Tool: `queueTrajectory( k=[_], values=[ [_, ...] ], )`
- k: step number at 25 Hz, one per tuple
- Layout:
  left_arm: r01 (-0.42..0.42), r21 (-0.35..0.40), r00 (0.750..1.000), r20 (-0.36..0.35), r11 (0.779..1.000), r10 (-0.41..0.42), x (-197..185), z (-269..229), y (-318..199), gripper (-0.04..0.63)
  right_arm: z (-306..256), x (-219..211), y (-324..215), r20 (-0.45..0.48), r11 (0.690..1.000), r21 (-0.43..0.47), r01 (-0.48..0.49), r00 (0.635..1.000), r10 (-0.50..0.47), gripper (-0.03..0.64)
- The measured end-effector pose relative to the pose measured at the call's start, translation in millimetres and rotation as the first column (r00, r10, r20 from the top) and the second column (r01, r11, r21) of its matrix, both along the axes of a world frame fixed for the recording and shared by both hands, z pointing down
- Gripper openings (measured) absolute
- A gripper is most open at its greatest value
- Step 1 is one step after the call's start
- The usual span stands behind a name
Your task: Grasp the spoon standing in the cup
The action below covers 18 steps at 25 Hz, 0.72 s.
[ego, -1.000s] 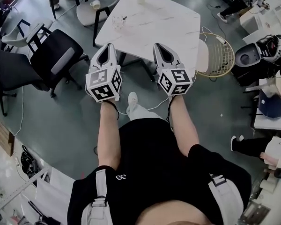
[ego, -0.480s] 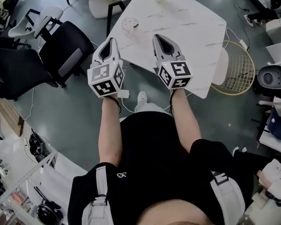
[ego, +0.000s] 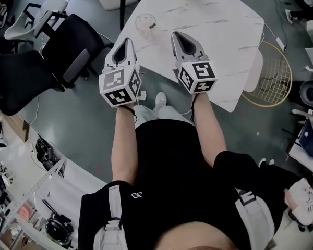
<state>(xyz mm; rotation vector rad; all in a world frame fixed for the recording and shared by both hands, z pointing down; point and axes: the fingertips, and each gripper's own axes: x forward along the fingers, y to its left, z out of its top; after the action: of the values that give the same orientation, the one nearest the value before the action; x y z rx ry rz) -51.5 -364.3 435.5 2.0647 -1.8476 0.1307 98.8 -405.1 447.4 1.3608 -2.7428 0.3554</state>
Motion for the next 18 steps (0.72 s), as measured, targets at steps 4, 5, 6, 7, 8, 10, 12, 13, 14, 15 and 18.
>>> queueTrajectory(
  k=[4, 5, 6, 7, 8, 10, 12, 13, 14, 15, 18],
  values=[
    [0.019, -0.021, 1.000, -0.013, 1.000, -0.019, -14, 11, -3, 0.014, 8, -16, -8, -0.024, 1.000, -0.003, 0.021, 1.000, -0.021, 0.006],
    [0.016, -0.029, 1.000, -0.015, 0.999, -0.016, -16, 14, -4, 0.014, 10, -20, -8, -0.027, 1.000, -0.004, 0.025, 0.999, -0.025, 0.007],
    [0.011, -0.038, 1.000, -0.017, 0.999, -0.012, -18, 17, -6, 0.014, 12, -23, -9, -0.031, 1.000, -0.007, 0.028, 0.999, -0.028, 0.008],
    [0.007, -0.044, 1.000, -0.021, 0.999, -0.008, -20, 19, -8, 0.014, 14, -27, -11, -0.035, 0.999, -0.011, 0.032, 0.999, -0.032, 0.008],
    [0.004, -0.047, 1.000, -0.024, 0.999, -0.005, -21, 20, -11, 0.014, 16, -31, -13, -0.039, 0.999, -0.015, 0.040, 0.998, -0.040, 0.018],
    [0.001, -0.049, 1.000, -0.030, 0.999, -0.002, -24, 23, -18, 0.014, 20, -38, -18, -0.046, 0.998, -0.022, 0.063, 0.997, -0.063, 0.083],
    [-0.001, -0.062, 0.999, -0.041, 0.998, -0.001, -24, 29, -21, 0.014, 27, -41, -20, -0.060, 0.997, -0.035, 0.072, 0.995, -0.074, 0.097],
    [-0.005, -0.072, 0.999, -0.049, 0.997, 0.001, -23, 33, -23, 0.014, 32, -40, -21, -0.072, 0.996, -0.044, 0.072, 0.995, -0.075, 0.103],
    [-0.010, -0.080, 0.998, -0.058, 0.997, 0.006, -22, 37, -24, 0.014, 36, -41, -22, -0.087, 0.996, -0.052, 0.072, 0.993, -0.077, 0.109],
    [-0.016, -0.086, 0.998, -0.065, 0.996, 0.010, -22, 42, -27, 0.014, 41, -42, -25, -0.105, 0.995, -0.059, 0.074, 0.991, -0.080, 0.117],
    [-0.020, -0.097, 0.997, -0.079, 0.995, 0.013, -28, 53, -34, 0.014, 56, -54, -33, -0.150, 0.993, -0.070, 0.096, 0.983, -0.106, 0.132]
  ],
)
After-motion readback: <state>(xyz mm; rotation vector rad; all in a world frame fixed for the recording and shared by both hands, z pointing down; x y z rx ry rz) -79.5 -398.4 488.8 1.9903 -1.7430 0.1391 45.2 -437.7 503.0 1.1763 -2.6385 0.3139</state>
